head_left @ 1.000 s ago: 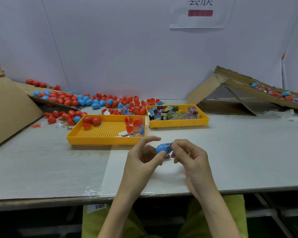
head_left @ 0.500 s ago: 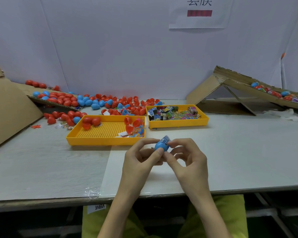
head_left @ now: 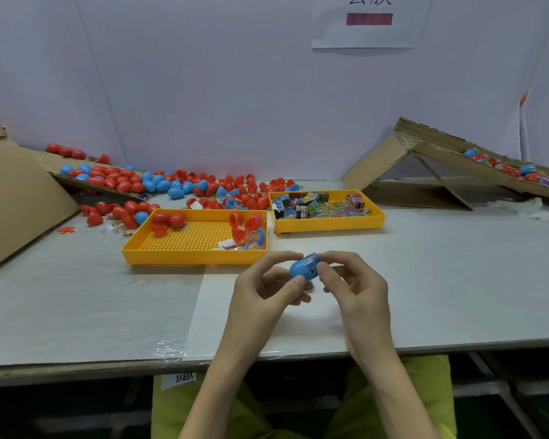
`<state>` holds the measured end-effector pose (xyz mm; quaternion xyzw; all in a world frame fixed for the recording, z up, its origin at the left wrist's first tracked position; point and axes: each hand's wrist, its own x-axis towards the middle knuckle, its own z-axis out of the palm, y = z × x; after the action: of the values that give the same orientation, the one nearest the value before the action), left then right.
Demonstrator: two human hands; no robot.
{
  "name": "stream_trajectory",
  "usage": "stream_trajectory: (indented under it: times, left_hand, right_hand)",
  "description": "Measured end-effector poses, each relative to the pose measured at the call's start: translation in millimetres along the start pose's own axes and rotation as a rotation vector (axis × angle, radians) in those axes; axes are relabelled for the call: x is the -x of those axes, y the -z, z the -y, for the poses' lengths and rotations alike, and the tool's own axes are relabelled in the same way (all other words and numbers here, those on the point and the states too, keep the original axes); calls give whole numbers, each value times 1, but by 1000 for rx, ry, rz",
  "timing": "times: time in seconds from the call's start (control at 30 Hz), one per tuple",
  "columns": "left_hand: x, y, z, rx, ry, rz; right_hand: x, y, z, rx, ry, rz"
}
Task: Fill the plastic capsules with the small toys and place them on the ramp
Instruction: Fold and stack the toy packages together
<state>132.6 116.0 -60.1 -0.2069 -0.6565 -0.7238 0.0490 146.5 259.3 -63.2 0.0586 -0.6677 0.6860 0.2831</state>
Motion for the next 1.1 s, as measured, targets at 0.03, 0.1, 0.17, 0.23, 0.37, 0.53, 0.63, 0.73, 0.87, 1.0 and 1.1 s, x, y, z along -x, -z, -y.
stream_trajectory:
  times: [0.03, 0.1, 0.17, 0.23, 0.37, 0.53, 0.63, 0.73, 0.87, 1.0, 1.1]
  left_hand:
    - [0, 0, 0, -4, -3, -1]
    - [0, 1, 2, -15, -6, -5]
    - [0, 0, 2, -30, -7, -17]
    - [-1, 0, 3, -39, -4, -38]
    - [-1, 0, 3, -52, -9, -39]
    - [-2, 1, 4, -54, -10, -35]
    - [-2, 1, 4, -76, -18, -26]
    - [-1, 1, 4, -80, -28, -16]
    - [-1, 1, 3, -95, -31, -6]
    - [-1, 0, 1, -86, -24, 2]
    - [-1, -1, 0, -86, -21, -5]
  right_hand:
    - [0, 0, -1, 1, -1, -8]
    - [0, 2, -2, -6, -1, -33]
    - [0, 3, -3, -22, -5, -33]
    - [1, 4, -3, -70, -18, -14]
    - [0, 5, -2, -117, -37, 42]
    - [-1, 7, -5, -117, -47, 81]
    - [-1, 5, -4, -109, -50, 81]
    - [-1, 5, -4, -106, -43, 76]
    - [-1, 5, -5, -76, -30, 54]
    - [0, 4, -5, -28, 0, 29]
    - [0, 4, -4, 16, -10, 10]
